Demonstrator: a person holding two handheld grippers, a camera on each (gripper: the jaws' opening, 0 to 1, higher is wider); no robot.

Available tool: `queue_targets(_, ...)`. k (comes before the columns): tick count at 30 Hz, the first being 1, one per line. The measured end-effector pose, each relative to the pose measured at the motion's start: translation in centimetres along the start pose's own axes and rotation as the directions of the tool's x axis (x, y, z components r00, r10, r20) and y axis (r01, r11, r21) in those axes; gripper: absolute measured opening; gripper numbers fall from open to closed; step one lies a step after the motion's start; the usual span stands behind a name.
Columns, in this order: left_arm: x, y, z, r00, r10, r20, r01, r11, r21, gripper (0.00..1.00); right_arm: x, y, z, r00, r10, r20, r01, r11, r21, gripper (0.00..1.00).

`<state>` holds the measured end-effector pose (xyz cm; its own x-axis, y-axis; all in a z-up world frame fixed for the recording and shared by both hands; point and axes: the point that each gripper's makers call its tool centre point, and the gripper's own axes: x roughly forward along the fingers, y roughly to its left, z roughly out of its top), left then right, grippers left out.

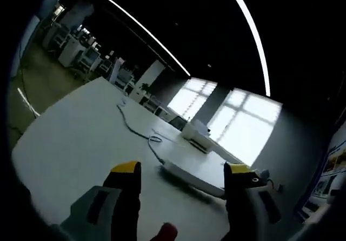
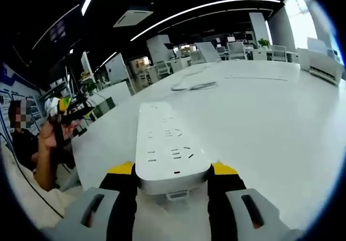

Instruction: Pick up the power strip scattered on the table, fix it on the side mounting bracket of the table, and press the switch

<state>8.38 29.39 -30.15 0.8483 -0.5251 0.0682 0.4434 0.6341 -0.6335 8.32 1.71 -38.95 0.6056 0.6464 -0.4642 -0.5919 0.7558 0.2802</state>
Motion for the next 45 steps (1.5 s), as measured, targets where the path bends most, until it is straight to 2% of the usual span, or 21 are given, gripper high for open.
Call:
queue_targets(7,0.6,0.0,0.0,1.0,-0.004,0.019,0.006,0.994,-0.11,0.62,0.3,0.3,-0.2,1.0,-0.013,0.003,0.013,1.0,0.023,0.47)
queue_targets(14,1.5,-1.0,-0.6,1.0,-0.021,0.014,0.023,0.977,-0.212,0.7,0.5,0.6,-0.2,1.0,-0.014,0.014,0.013,0.998,0.065,0.47)
queue_targets(19,2.6,-1.0,-1.4,0.999,-0.029,-0.023,0.023,0.971,-0.237,0.71,0.7,0.9,0.0,1.0,-0.012,0.023,0.01,0.996,0.091,0.47)
queue_targets(23,3.5,-1.2,-1.9,0.998,-0.043,-0.036,0.031,0.958,-0.286,0.71,1.0,1.2,0.1,1.0,-0.01,0.027,0.007,0.994,0.105,0.47)
queue_targets(26,4.1,-1.1,-2.1,0.998,-0.049,-0.046,0.033,0.952,-0.305,0.72,1.3,1.4,0.2,0.999,-0.006,0.032,0.002,0.993,0.121,0.47)
queue_targets(28,4.5,-2.2,-3.1,0.997,-0.047,-0.057,0.027,0.953,-0.301,0.72,1.6,1.5,0.2,0.999,-0.004,0.035,0.0,0.992,0.13,0.47)
queue_targets(35,6.2,-2.2,-3.9,0.994,-0.059,-0.093,0.025,0.944,-0.33,0.73,1.9,1.7,0.1,0.999,0.003,0.044,-0.01,0.988,0.156,0.46)
queue_targets(42,7.5,-0.9,-3.5,0.992,-0.063,-0.113,0.021,0.94,-0.341,0.76,2.2,2.0,0.4,0.999,0.003,0.053,-0.012,0.986,0.169,0.46)
queue_targets(45,7.6,-0.9,-4.3,0.99,-0.057,-0.128,0.008,0.936,-0.352,0.76,2.4,2.0,0.6,0.998,0.001,0.064,-0.011,0.986,0.168,0.46)
